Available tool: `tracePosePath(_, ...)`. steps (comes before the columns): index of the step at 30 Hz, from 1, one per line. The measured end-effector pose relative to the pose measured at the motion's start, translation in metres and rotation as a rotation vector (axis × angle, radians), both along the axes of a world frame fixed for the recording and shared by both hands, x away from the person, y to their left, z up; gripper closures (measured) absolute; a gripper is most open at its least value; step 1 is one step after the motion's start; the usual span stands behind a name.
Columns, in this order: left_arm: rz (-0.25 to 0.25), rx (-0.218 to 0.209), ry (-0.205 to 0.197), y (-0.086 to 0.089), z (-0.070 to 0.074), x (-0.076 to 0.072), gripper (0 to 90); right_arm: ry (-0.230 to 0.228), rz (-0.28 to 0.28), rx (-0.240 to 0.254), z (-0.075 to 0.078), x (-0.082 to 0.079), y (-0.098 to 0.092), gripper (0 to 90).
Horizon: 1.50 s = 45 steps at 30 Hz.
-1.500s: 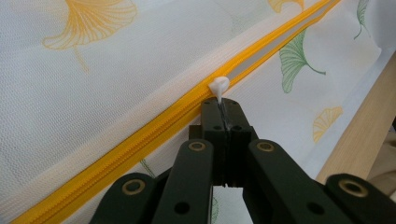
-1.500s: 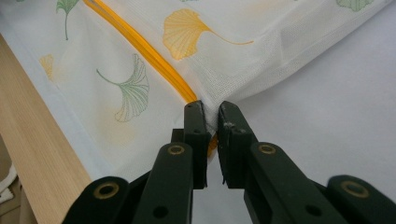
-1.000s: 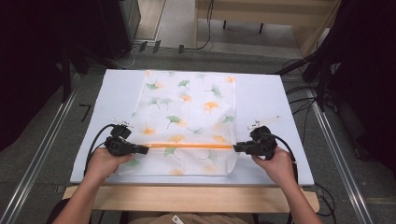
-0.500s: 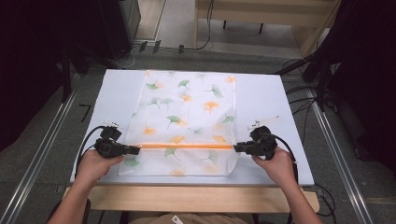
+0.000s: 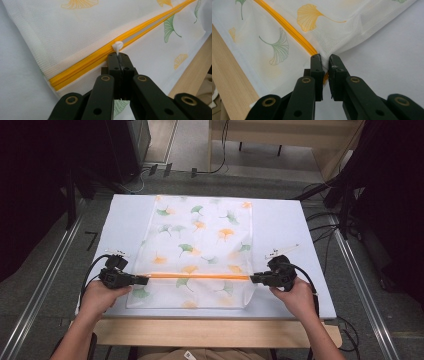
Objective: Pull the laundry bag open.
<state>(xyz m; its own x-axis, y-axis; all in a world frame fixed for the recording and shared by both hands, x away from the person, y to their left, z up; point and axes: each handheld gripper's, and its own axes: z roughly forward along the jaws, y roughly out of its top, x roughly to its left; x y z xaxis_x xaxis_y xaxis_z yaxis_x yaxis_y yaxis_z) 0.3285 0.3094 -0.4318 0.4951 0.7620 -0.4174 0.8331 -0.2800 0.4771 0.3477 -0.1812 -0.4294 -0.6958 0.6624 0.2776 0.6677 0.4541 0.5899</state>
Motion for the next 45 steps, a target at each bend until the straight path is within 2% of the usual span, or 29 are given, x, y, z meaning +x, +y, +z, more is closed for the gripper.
tracePosePath(3, 0.006, 0.011, -0.001, 0.005, 0.000, -0.001, 90.0, 0.001, -0.002, -0.001, 0.000, 0.000, 0.000, 84.8)
tracePosePath(8, 0.032, 0.005, 0.000, 0.018, 0.001, -0.004, 90.0, 0.005, -0.012, 0.002, 0.000, 0.000, -0.001, 84.8)
tracePosePath(10, 0.048, 0.025, 0.002, 0.025, 0.001, -0.005, 90.0, 0.005, -0.010, 0.001, 0.000, 0.000, 0.000, 84.8)
tracePosePath(12, 0.059, 0.012, -0.003, 0.028, 0.002, -0.006, 90.0, 0.010, -0.012, -0.001, 0.000, 0.000, 0.000, 84.8)
tracePosePath(18, 0.052, -0.005, -0.006, 0.031, 0.003, -0.006, 90.0, 0.008, -0.010, 0.000, 0.000, 0.000, 0.000, 84.8)
tracePosePath(24, 0.052, -0.003, -0.003, 0.031, 0.002, -0.006, 90.0, 0.003, -0.008, 0.002, 0.000, 0.000, 0.000, 84.8)
tracePosePath(28, 0.055, -0.013, 0.010, 0.033, 0.001, -0.005, 90.0, 0.000, -0.007, 0.003, -0.001, 0.001, 0.000, 84.7)
tracePosePath(34, 0.074, -0.002, 0.013, 0.045, 0.000, -0.007, 90.0, 0.008, -0.016, -0.002, -0.001, 0.001, -0.002, 84.8)
tracePosePath(38, 0.099, -0.012, 0.025, 0.056, -0.001, -0.008, 90.0, 0.023, -0.012, 0.003, -0.002, 0.002, -0.002, 84.7)
tracePosePath(45, 0.092, -0.008, 0.022, 0.053, 0.000, -0.009, 90.0, 0.013, -0.012, -0.017, -0.002, 0.002, 0.000, 84.6)
